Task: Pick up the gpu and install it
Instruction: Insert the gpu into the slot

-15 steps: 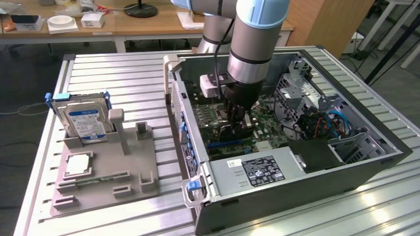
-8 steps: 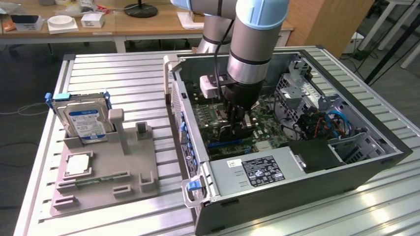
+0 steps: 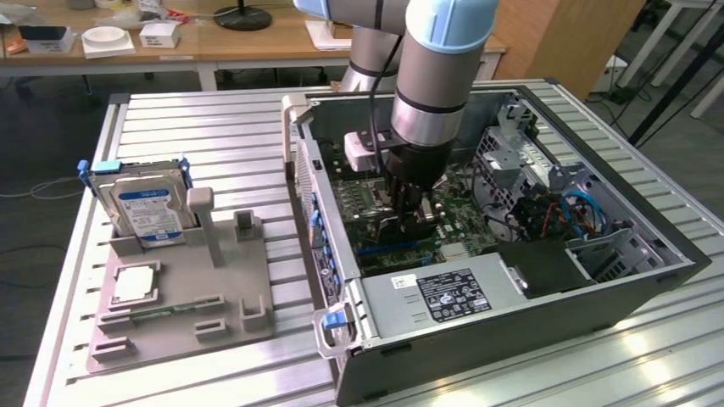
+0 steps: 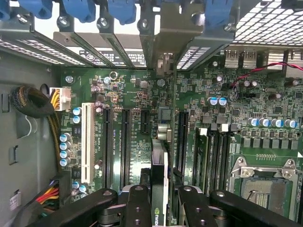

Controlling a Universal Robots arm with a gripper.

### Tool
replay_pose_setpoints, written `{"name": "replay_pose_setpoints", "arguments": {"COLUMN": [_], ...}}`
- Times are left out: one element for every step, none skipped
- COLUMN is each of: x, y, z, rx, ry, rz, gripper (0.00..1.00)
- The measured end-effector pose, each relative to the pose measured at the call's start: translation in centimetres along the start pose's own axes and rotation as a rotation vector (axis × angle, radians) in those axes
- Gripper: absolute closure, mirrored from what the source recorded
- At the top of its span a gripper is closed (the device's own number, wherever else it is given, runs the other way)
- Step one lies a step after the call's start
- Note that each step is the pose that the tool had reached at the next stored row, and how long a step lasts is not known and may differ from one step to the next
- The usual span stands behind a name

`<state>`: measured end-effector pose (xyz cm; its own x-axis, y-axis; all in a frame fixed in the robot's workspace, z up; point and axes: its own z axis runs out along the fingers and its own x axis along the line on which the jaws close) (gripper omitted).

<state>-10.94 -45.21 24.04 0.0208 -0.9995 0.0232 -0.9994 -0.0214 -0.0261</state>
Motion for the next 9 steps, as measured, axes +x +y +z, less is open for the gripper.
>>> {"name": "replay_pose_setpoints", "arguments": {"x": [0.00, 0.00, 0.00, 0.00, 0.00, 0.00, 0.00, 0.00, 0.00], "y": [0.00, 0.00, 0.00, 0.00, 0.00, 0.00, 0.00, 0.00, 0.00], "z": [0.00, 0.00, 0.01, 0.01, 0.01, 0.01, 0.02, 0.04, 0.07], "rx": [0.0000, 0.0000, 0.0000, 0.0000, 0.0000, 0.0000, -0.0001, 0.0000, 0.0001], "ry": [0.0000, 0.0001, 0.0000, 0.0000, 0.0000, 0.0001, 0.0001, -0.0001, -0.0001], "rz": [0.000, 0.000, 0.000, 0.000, 0.000, 0.000, 0.000, 0.000, 0.000], "gripper": [0.73, 0.73, 0.73, 0.73, 0.73, 0.73, 0.73, 0.73, 0.73]}}
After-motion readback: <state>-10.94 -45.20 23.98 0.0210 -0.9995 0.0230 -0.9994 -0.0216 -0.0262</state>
